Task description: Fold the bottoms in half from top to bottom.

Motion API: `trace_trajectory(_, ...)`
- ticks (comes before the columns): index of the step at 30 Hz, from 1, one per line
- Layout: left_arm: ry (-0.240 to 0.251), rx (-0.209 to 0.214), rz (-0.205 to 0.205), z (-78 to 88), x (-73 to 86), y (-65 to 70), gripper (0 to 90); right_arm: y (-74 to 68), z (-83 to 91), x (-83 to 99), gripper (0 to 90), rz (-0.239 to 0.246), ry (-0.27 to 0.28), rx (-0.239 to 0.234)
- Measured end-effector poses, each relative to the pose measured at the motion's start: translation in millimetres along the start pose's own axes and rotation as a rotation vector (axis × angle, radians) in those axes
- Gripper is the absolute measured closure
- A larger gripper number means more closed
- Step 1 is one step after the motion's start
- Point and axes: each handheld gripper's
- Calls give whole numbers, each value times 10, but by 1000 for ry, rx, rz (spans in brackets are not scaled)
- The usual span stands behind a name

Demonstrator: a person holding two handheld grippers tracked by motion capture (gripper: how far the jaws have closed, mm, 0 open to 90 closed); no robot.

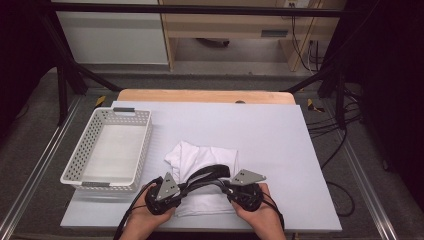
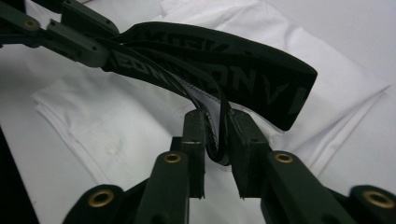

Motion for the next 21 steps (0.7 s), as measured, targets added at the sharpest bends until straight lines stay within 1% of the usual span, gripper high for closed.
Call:
trace_trajectory(2, 5, 8, 20, 7, 30, -4, 739, -27, 31, -4, 657, -2, 19, 2)
trace_trajectory(3, 8, 16, 29, 4, 49, -4, 735, -16, 75, -44, 605, -16, 53, 13)
trace_trajectory(4, 10, 23, 37, -4, 66, 0, 735, -16, 75, -44, 574, -16, 53, 13)
trace_trajectory(5, 12, 23, 36, -12, 74, 9, 732, 35, 117, -105, 528, -39, 80, 38)
trace_trajectory(7, 0, 12, 12, -8, 67, 36, 726, 97, 121, -154, 484, -46, 97, 78)
trace_trajectory(8, -6, 7, 4, 0, 63, 47, 726, 97, 121, -154, 484, -46, 97, 78)
trace_trajectory(9, -9, 6, 3, 6, 64, 54, 722, 145, 99, -190, 460, -47, 96, 89)
trace_trajectory(10, -8, 10, 5, 8, 73, 58, 722, 145, 99, -190, 460, -47, 96, 89)
trace_trajectory(11, -9, 15, 8, 9, 87, 61, 719, 162, 83, -205, 451, -57, 99, 96)
trace_trajectory(13, -15, 18, 8, 14, 102, 66, 709, 188, 45, -221, 445, -64, 91, 89)
trace_trajectory(15, -19, 10, 10, 29, 109, 69, 700, 197, -34, -202, 434, -60, 58, 64)
trace_trajectory(16, -18, 11, 14, 38, 118, 72, 700, 197, -34, -202, 434, -60, 58, 64)
trace_trajectory(17, -21, 17, 18, 48, 129, 80, 698, 185, -49, -186, 443, -49, 53, 63)
trace_trajectory(18, -21, 20, 19, 54, 137, 86, 689, 146, -53, -145, 482, -39, 35, 50)
trace_trajectory(19, -23, 22, 17, 62, 146, 92, 689, 146, -53, -145, 482, -39, 35, 50)
trace_trajectory(21, -27, 22, 14, 82, 153, 94, 683, 103, -59, -97, 528, -25, 25, 40)
Point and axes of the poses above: each handheld gripper's, and its own axes: z roughly backward along the jaws, x roughly out of its underside, y roughly to its right, and after that the axes turned 12 degrees about -z, right-handed
